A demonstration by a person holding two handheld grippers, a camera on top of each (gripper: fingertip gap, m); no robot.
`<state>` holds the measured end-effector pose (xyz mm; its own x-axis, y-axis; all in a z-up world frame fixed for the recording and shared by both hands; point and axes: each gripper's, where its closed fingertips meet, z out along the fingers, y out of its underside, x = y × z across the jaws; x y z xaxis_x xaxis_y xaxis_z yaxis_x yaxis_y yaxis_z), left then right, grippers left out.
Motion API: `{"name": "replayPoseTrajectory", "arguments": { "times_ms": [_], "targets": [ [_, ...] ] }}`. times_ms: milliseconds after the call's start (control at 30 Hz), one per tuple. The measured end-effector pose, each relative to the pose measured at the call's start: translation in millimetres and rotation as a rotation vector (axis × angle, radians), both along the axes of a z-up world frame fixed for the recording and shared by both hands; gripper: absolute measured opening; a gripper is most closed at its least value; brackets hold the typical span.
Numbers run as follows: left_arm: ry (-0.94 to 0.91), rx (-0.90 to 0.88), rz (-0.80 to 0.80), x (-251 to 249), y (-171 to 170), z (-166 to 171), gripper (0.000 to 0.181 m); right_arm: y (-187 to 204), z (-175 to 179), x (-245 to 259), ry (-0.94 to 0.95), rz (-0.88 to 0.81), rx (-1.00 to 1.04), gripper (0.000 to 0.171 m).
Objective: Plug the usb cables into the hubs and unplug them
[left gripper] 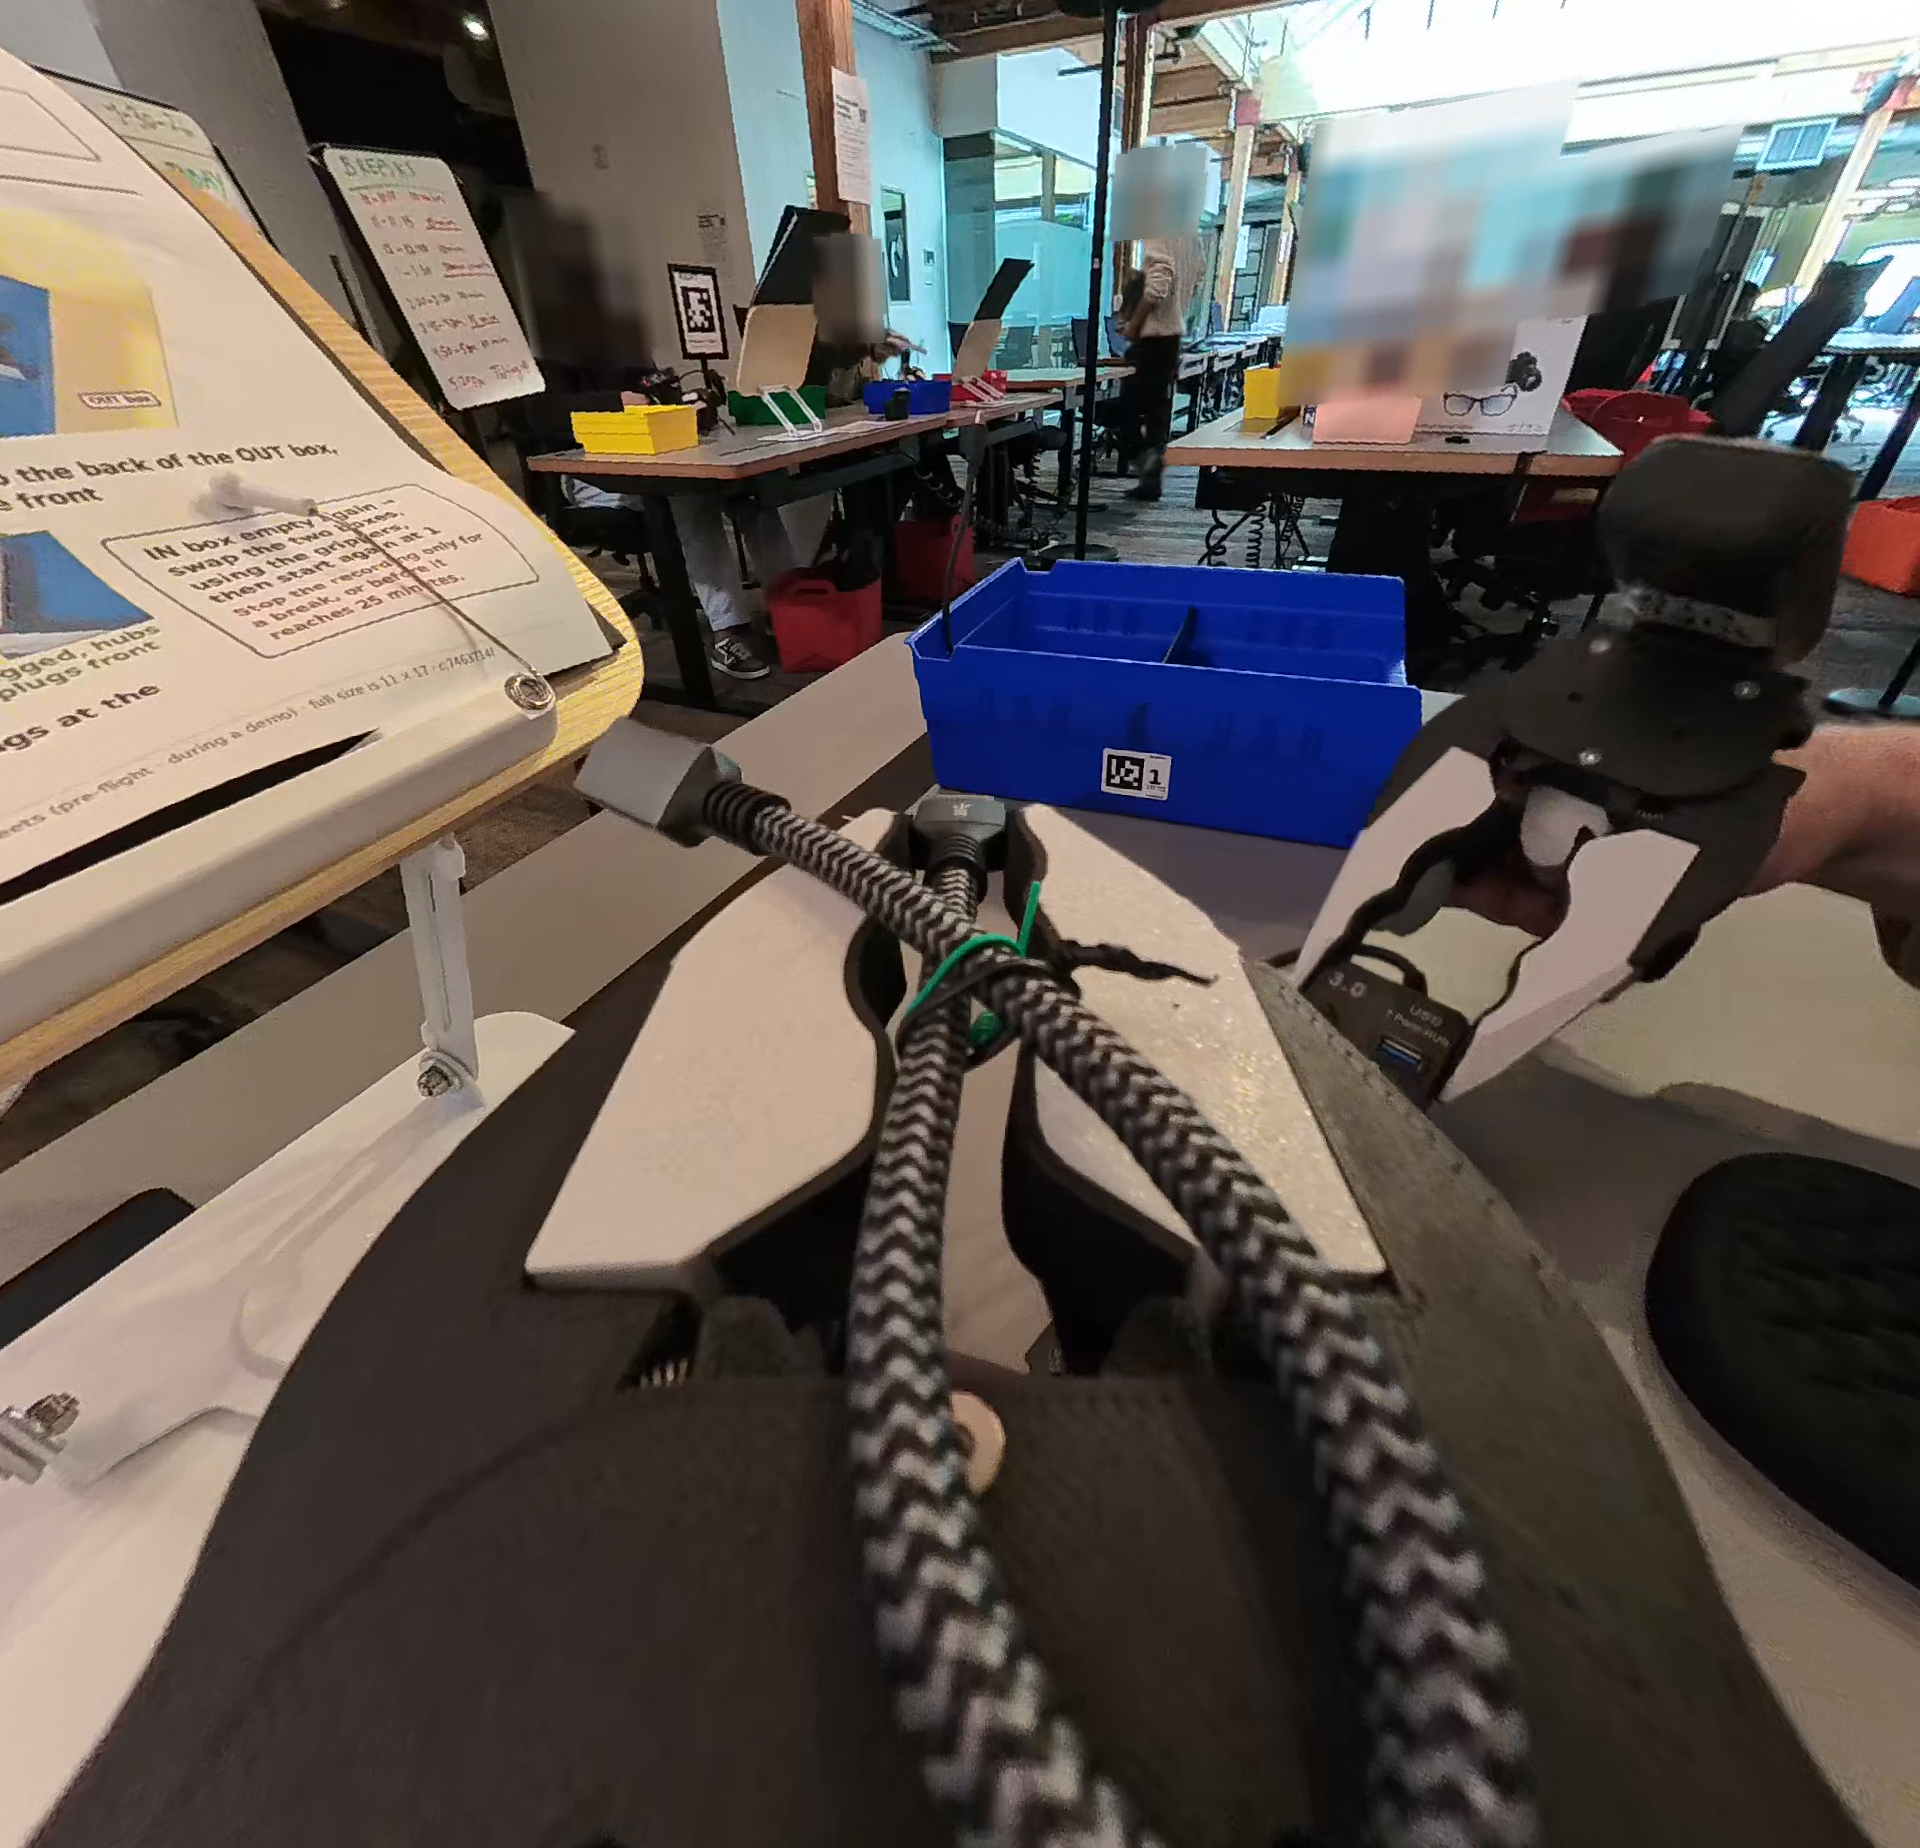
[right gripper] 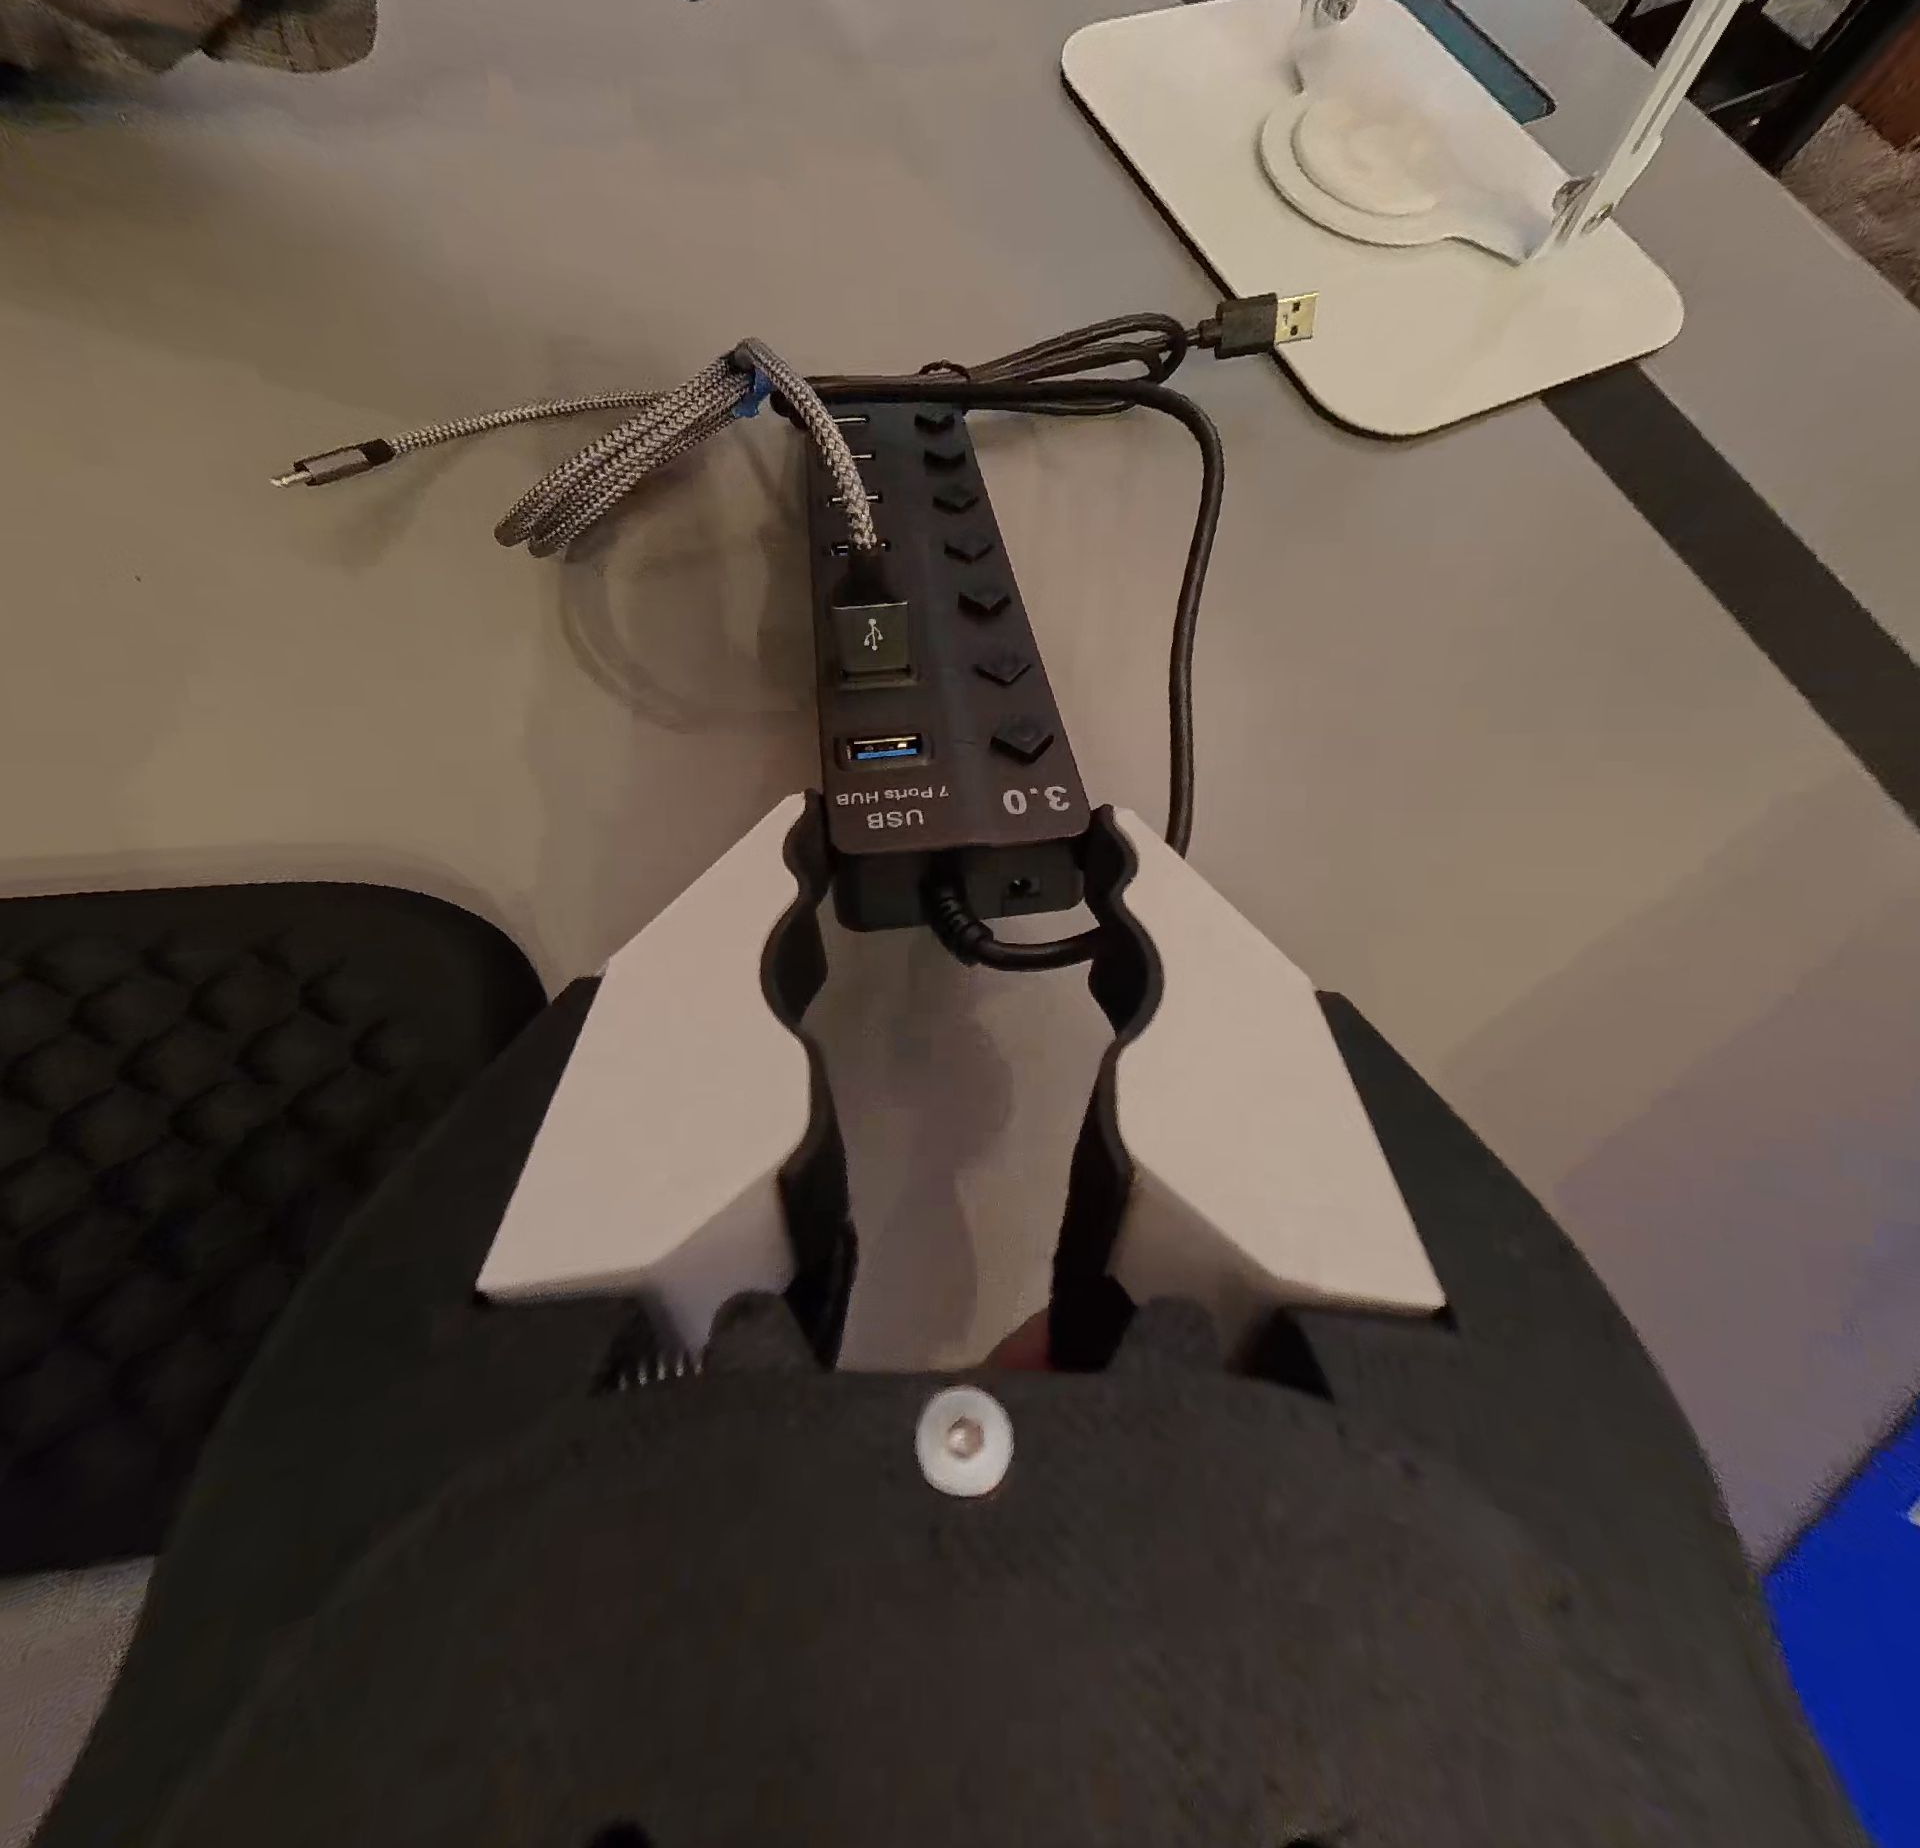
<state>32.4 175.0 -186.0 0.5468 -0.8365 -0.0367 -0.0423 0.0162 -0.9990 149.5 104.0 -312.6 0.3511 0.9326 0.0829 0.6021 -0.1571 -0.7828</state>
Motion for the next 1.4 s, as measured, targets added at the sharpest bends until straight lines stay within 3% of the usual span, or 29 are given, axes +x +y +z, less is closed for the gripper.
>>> {"name": "replayPoseTrajectory", "arguments": {
  "times_ms": [367,667,900,1400],
  "targets": [
    [0.016,0.024,-0.203,16,-28,3,0.017,6,42,-10,-0.132,0.087,0.051,0.048],
    [-0.075,-0.058,-0.221,15,-32,19,0.016,12,63,-14,-0.182,0.159,0.039,0.048],
    [0.049,-0.057,-0.467,30,-73,11,0.016,17,71,-12,-0.243,0.227,0.014,0.048],
    [0.061,-0.030,-0.507,19,-72,14,0.017,19,91,-36,-0.321,0.305,0.029,0.048]
  ]
}}
